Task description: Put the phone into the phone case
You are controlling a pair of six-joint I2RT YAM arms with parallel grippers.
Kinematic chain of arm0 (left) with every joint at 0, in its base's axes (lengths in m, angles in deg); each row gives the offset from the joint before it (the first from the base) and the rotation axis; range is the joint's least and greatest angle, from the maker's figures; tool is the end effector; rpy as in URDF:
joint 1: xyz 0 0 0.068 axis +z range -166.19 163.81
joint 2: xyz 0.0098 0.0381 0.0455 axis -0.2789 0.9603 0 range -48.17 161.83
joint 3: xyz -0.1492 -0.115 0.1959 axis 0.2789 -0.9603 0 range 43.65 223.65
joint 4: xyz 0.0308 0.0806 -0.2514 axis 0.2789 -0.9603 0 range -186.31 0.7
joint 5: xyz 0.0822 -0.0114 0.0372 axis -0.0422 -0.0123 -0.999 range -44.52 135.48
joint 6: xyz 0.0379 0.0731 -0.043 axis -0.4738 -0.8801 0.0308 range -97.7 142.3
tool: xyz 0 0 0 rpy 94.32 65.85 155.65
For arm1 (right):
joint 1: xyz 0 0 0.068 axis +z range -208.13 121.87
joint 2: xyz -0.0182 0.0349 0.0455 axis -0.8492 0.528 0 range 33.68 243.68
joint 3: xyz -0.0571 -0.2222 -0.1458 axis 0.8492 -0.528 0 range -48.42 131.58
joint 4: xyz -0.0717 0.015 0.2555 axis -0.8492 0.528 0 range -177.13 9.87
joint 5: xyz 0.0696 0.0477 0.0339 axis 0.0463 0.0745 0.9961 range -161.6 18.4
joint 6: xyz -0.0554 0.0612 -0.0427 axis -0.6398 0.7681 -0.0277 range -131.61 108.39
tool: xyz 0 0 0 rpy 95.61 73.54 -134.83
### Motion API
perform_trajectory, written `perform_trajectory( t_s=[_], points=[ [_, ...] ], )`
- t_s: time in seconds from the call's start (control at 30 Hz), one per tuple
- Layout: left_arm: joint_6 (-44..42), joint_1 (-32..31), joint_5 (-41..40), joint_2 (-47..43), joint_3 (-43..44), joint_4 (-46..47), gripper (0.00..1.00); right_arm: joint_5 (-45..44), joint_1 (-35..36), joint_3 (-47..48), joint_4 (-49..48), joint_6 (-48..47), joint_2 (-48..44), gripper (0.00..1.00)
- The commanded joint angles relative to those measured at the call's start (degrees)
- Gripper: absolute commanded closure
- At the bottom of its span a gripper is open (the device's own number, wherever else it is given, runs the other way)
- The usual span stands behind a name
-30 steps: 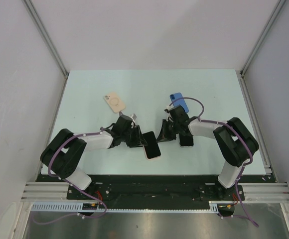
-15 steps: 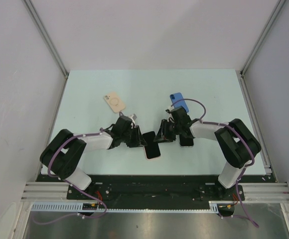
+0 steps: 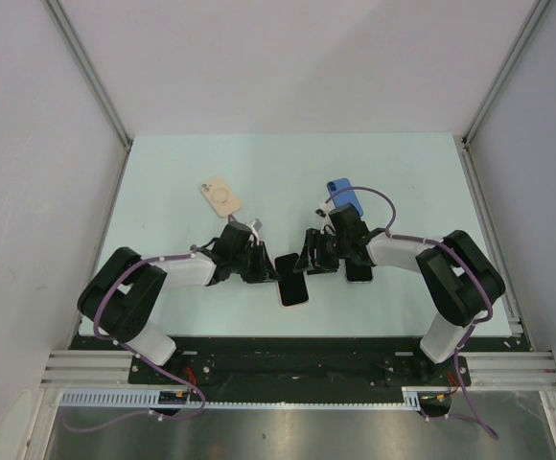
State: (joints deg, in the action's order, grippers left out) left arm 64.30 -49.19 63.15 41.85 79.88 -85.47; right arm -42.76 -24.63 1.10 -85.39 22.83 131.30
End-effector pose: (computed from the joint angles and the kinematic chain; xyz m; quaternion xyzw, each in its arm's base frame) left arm 0.2503 -0.1928 0.0928 -0.0205 0.9297 -0.3204 0.1805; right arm 0.2790 0.2330 0.1159 -0.0780 0.9103 0.3797 0.1451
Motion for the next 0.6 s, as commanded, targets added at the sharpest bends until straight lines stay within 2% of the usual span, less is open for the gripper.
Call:
perform_trajectory(
  t_s=[0.0, 0.17, 0.37, 0.57],
  points=[
    [-2.3, 1.0, -1.7, 1.6, 0.3, -3.4, 0.78, -0.1, -0.1, -0.1, -3.4, -2.5, 1.9, 0.43],
    [-1.4, 1.9, 1.8, 1.7, -1.2, -0.3, 0.8, 0.9, 1.0, -0.4, -4.4, -2.4, 3.8, 0.4],
    [-0.8, 2.7, 4.2, 1.0, -3.8, 2.2, 0.81, 9.2, 1.1, -2.3, -12.6, 1.4, 6.3, 0.37],
    [0.3, 4.4, 9.0, 1.1, -7.0, 7.6, 0.83, 19.0, -1.0, -6.3, -27.8, 10.2, 7.1, 0.37]
  ],
)
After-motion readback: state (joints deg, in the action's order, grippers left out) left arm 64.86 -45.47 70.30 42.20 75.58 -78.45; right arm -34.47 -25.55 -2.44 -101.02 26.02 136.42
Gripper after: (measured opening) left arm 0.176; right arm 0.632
